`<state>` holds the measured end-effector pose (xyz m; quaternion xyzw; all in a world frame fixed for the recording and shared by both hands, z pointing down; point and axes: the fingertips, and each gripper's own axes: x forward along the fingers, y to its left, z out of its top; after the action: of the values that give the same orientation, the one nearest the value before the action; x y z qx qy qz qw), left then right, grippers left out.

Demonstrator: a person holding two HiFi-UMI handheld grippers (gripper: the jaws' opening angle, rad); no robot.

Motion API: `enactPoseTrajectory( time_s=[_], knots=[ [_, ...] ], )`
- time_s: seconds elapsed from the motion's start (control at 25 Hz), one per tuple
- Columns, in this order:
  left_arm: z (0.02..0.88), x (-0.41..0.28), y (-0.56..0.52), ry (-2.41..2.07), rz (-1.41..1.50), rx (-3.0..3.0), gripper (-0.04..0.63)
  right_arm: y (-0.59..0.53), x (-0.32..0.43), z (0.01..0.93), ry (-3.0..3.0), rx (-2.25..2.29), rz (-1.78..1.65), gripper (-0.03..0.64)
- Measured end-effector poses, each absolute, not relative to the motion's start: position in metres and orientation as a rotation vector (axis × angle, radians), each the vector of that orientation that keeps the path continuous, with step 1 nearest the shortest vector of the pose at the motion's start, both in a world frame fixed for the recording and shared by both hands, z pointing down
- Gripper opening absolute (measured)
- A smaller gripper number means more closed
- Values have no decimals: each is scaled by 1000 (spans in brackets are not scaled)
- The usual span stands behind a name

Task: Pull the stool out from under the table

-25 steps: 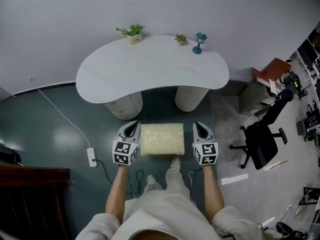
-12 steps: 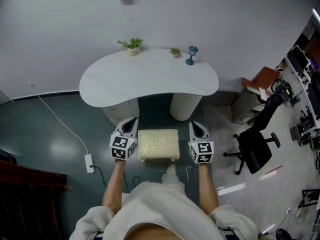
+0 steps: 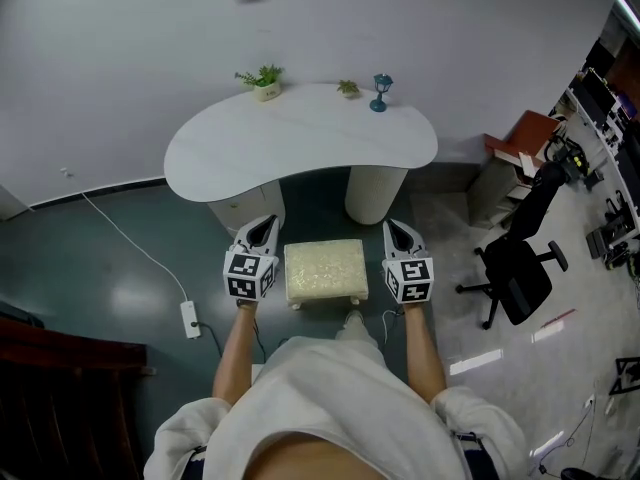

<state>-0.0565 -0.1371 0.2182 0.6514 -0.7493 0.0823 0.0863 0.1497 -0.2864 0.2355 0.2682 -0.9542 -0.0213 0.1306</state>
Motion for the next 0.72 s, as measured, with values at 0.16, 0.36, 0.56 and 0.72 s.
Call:
enactPoseTrajectory(
  time_s=[0.16, 0.36, 0.56, 0.72],
  knots=[
    [218, -55, -136, -2238, 244, 1940, 11, -285, 152, 236, -2766, 782, -65, -5],
    [215, -53, -137, -2243, 245, 1936, 11, -285, 155, 235, -2764, 778, -67, -5],
    [220, -52, -134, -2241, 240, 1930, 11, -283, 156, 240, -2758, 772, -70, -5],
    [223, -51, -133, -2233, 250, 1931, 11, -281, 156, 241, -2760, 770, -66, -4]
  ],
)
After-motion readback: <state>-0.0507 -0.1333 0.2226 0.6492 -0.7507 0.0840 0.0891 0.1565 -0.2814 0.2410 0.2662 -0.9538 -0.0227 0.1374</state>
